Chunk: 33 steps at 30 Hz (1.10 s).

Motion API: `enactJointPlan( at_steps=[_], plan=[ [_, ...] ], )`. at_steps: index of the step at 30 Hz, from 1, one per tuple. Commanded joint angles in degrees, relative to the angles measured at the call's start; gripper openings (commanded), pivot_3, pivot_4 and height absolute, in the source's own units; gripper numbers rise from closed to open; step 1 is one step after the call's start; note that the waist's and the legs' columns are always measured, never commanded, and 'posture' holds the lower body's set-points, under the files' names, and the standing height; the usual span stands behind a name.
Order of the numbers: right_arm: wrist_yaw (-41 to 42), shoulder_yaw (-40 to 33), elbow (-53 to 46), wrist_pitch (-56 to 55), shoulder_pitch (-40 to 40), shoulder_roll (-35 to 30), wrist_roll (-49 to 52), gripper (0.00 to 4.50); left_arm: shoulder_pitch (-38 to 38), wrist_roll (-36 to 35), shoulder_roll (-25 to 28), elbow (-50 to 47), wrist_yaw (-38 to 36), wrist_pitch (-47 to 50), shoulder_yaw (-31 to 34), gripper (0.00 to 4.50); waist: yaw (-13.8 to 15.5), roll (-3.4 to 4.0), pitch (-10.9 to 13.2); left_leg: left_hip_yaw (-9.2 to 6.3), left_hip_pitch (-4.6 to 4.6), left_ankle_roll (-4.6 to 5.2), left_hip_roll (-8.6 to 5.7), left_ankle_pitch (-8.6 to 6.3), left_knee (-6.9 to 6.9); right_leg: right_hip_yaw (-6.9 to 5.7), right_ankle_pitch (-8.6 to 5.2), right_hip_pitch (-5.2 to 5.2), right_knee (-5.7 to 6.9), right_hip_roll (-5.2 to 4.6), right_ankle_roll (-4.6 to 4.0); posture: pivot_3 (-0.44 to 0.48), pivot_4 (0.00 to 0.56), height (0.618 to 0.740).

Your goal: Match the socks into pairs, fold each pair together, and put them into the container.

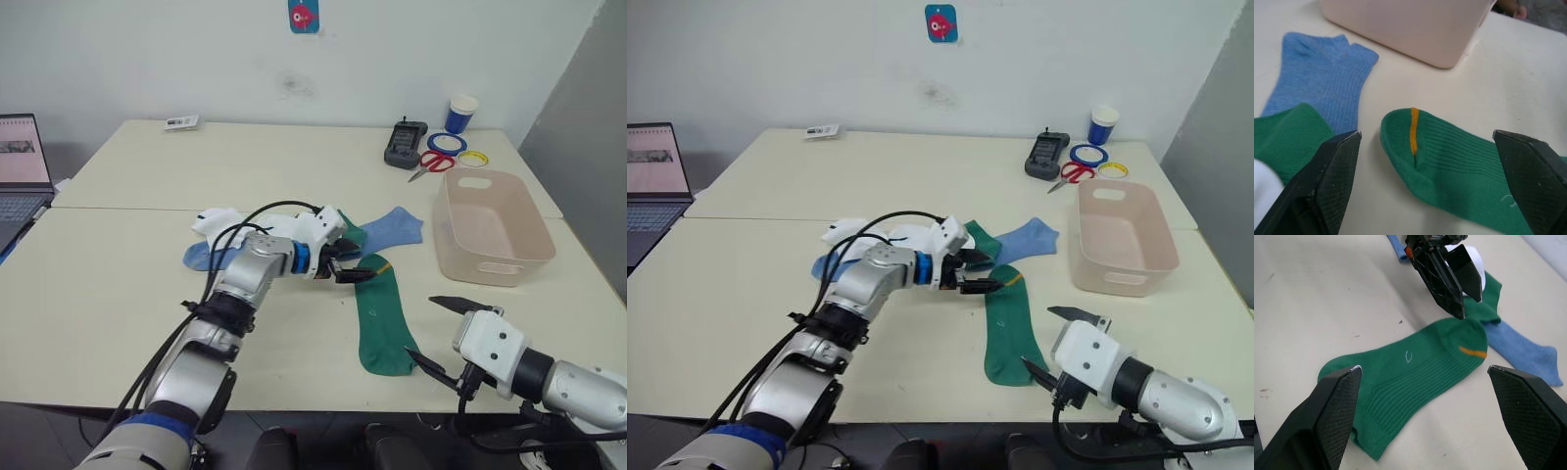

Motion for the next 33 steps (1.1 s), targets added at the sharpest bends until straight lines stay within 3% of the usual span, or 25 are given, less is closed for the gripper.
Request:
enactJointPlan(
  at_steps=[1, 4, 15, 29, 33],
  plan=[
    [-4.6, 0.8, -2.9, -2.9, 2.5, 0.9, -0.6, 4.48, -4.1, 2.9, -3.6, 6.8, 0.2, -3.4, -0.6, 4.32, 0.0, 0.00, 0.0, 0.00, 0.00, 0.00, -0.01, 0.00, 0.00, 0.00, 0.00, 0.00, 0.00, 0.00, 0.00, 0.000, 0.150, 0.732],
    [-7.3, 2.4, -2.9, -4.3, 4.5, 1.1, -1.4, 4.50, -6.2, 5.1, -5.9, 12.4, 0.3, -6.8, -0.2, 3.60, -0.3, -0.01, 0.0, 0.04, 0.02, 0.00, -0.02, 0.00, -0.01, 0.01, 0.00, 0.00, 0.02, 0.01, 0.00, 0.000, 0.150, 0.732],
    [-13.2, 5.7, -2.9, -6.9, 8.4, 1.5, -2.0, 4.50, -10.3, 10.3, -6.8, 23.5, -0.9, -15.5, 1.1, 0.04, -0.2, -0.01, 0.0, 0.04, 0.01, 0.00, 0.00, 0.00, -0.02, -0.01, 0.00, 0.00, 0.02, 0.06, 0.01, 0.000, 0.150, 0.732],
    [-14.7, 5.9, -2.9, -4.6, 4.9, 1.8, 1.1, 4.50, -10.4, 9.3, -3.0, 18.5, -3.3, -17.4, 6.1, 0.01, -0.2, -0.01, 0.0, 0.05, 0.02, 0.00, 0.02, 0.00, -0.02, -0.02, 0.00, 0.00, 0.03, 0.06, 0.01, 0.000, 0.150, 0.732],
    [-15.2, 6.5, -2.9, -4.2, 3.8, 1.7, 1.6, 4.50, -10.2, 10.9, -2.4, 17.4, -4.3, -17.6, 4.7, 0.85, -0.1, -0.01, 0.0, 0.05, 0.01, -0.01, 0.01, 0.00, -0.02, -0.03, 0.00, 0.00, 0.03, 0.06, 0.01, 0.000, 0.150, 0.732]
  ],
)
